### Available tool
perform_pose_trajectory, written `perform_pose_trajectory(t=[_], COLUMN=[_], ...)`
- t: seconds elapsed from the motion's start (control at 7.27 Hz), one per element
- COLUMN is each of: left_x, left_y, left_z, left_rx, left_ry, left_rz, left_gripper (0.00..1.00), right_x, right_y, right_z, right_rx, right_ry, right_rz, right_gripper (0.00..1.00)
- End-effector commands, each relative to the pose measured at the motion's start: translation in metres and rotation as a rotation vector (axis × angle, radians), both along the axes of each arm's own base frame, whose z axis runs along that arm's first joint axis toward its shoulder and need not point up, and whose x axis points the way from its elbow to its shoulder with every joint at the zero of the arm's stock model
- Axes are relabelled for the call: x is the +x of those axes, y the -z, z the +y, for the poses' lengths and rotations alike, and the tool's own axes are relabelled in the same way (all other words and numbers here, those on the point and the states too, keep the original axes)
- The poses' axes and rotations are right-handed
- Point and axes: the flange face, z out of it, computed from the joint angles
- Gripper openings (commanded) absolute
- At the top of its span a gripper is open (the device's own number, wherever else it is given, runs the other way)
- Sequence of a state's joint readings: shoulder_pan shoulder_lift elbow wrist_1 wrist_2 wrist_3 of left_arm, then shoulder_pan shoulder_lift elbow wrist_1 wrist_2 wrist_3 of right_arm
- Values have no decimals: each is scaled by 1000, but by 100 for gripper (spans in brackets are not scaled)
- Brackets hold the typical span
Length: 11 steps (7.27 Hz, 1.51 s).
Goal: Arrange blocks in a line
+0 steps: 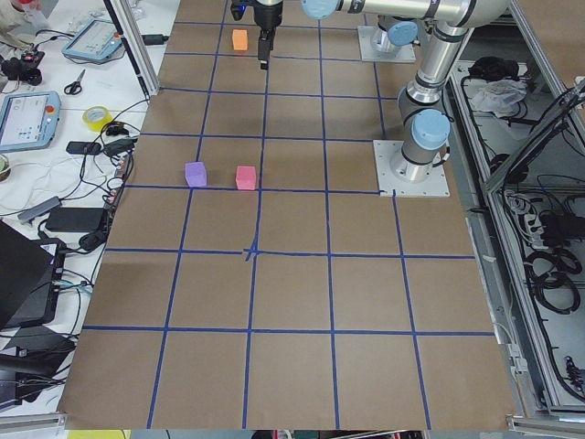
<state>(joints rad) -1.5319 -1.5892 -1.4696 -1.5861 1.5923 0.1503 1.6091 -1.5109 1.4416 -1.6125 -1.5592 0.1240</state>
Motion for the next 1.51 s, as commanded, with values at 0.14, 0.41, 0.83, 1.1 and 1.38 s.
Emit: perform_pose_trajectory(t=[0.14,0.41,0.83,1.1,1.38], left_x=[1,0,0,0,0], left_y=[0,0,0,0,0], left_z=[0,0,0,0,0], left_rx=[0,0,0,0,0], left_ry=[-1,1,-1,-1,1], left_rz=[0,0,1,2,2], left_gripper=[100,100,100,100,100], right_x=[0,0,0,-1,-6], right_y=[0,0,2,6,4], right_z=[0,0,1,1,0], right_rx=[1,1,8,13,14], right_ry=[0,0,-1,1,11], right_rz=[1,-2,4,6,29], right_gripper=[100,100,100,100,100])
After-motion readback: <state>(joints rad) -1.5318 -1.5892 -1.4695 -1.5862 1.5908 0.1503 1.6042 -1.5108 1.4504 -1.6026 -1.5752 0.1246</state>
